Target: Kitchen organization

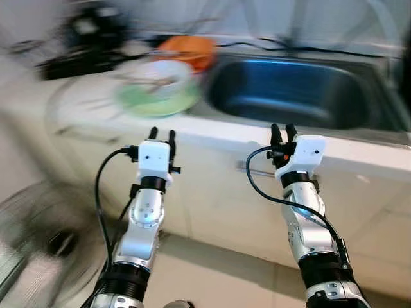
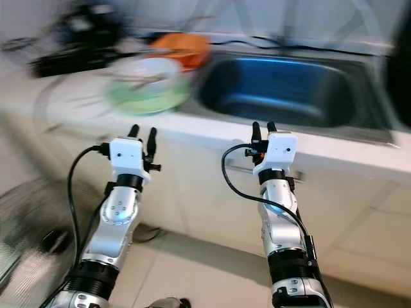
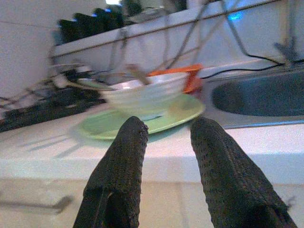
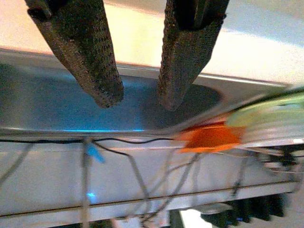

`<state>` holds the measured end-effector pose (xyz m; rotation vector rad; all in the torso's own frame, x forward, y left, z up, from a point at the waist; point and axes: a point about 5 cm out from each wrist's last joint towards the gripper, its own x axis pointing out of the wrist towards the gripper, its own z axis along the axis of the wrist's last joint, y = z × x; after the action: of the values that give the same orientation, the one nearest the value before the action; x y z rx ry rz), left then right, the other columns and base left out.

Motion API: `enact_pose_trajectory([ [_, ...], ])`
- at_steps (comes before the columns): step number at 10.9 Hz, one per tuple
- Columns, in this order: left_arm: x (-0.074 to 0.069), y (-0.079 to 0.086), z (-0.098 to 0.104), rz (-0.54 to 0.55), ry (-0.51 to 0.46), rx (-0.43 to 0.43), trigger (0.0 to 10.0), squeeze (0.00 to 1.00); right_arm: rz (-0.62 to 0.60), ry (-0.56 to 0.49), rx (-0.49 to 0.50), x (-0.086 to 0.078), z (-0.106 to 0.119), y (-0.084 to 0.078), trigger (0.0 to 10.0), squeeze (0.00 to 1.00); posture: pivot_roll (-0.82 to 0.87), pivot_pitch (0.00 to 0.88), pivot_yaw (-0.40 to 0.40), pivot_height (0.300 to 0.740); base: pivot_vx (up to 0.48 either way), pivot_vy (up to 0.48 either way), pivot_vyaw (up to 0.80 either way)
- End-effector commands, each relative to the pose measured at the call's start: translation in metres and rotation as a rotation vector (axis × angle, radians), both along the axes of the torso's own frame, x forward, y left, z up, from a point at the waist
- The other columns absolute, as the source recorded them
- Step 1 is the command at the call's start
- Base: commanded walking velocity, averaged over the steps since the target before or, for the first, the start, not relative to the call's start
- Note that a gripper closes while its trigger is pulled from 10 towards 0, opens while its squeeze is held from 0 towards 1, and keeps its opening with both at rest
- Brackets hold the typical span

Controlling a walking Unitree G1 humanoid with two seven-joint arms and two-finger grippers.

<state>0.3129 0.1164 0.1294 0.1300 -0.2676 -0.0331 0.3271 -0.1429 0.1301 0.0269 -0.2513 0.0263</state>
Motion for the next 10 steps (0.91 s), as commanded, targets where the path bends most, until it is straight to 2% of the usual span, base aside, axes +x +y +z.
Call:
enact_pose_trajectory([
  [1,0.0007,0.0019,0.0019,0.002,-0.008,-0.002,10.0,0.0,0.007,-0.003,0.009,0.003,0.0026,0.0039,10.0,0.0,0.07,0.0,0.081,0.74,0.0,0.0,0.0],
  [4,0.0013,0.0036,0.0014,0.015,-0.001,-0.011,10.0,0.0,0.004,0.002,0.021,0.0036,0.0018,0.0033,10.0,0.0,0.07,0.0,0.078,0.74,0.0,0.0,0.0],
  [10,0.0012,0.0058,0.0005,0.024,0.004,-0.013,10.0,0.0,0.003,0.006,0.011,0.0053,0.0017,0.0042,10.0,0.0,0.07,0.0,0.077,0.74,0.307,0.0,0.0],
])
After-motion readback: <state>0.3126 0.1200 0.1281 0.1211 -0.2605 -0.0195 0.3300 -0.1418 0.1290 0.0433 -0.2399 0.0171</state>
